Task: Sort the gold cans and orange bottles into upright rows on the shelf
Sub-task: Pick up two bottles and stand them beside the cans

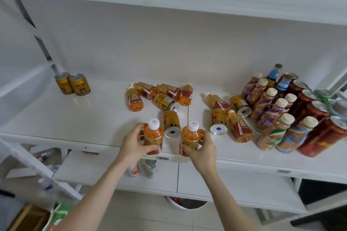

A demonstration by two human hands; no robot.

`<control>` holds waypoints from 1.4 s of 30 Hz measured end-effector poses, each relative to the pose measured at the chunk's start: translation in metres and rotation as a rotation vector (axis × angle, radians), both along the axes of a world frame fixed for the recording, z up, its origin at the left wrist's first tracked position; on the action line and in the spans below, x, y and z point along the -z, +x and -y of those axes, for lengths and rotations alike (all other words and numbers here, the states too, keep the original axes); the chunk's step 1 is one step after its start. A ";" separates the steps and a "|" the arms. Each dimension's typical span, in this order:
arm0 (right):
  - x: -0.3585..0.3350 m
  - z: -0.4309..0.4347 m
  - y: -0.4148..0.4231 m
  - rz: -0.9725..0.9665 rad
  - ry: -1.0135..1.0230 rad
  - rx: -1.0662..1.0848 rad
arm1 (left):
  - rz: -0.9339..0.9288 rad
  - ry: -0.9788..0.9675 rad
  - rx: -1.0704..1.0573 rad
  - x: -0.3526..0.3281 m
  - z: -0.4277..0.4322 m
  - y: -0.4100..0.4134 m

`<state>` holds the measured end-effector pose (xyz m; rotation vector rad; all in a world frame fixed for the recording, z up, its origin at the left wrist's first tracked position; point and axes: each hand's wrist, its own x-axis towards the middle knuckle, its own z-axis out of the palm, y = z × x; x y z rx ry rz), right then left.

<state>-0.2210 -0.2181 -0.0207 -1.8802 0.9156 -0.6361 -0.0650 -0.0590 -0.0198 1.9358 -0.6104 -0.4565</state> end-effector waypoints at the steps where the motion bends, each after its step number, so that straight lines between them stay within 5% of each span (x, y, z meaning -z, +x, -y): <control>1: -0.002 -0.005 0.003 0.004 -0.003 -0.005 | 0.010 -0.005 0.011 -0.001 -0.003 0.002; 42: -0.011 -0.286 0.275 0.099 -0.013 0.045 | 0.143 0.053 0.158 -0.027 -0.274 0.265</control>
